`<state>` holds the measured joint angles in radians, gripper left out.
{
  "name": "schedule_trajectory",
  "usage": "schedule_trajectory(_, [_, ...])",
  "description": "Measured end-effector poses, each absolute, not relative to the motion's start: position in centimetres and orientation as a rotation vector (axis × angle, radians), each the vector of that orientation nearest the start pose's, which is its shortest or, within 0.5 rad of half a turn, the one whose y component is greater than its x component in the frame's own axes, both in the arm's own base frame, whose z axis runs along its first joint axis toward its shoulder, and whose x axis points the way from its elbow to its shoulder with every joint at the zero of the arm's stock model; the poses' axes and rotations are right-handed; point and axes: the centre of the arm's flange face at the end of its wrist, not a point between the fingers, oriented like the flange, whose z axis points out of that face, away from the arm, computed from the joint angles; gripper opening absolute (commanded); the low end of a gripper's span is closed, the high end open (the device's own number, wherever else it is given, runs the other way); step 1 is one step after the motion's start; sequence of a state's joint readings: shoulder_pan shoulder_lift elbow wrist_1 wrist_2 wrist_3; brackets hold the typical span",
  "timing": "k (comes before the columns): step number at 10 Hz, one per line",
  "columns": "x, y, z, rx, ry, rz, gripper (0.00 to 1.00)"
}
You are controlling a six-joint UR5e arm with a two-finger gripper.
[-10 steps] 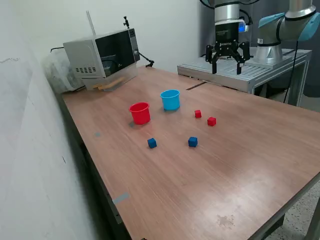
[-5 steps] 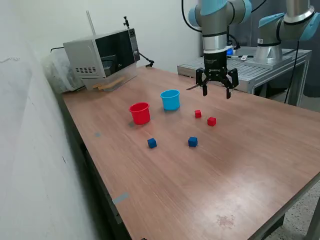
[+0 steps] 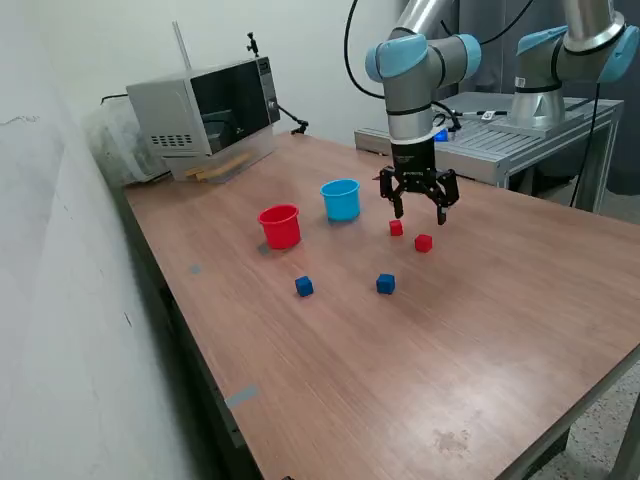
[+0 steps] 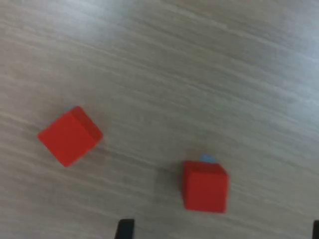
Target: Place red objects in the red bin, and blue objects in the blue bin.
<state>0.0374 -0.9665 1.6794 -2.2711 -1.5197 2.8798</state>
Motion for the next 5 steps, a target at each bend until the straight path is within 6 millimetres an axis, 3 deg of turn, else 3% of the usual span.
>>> schedule_trajectory(5, [-62.0, -14.0, 12.4, -2.526, 1.947, -0.112, 1.00])
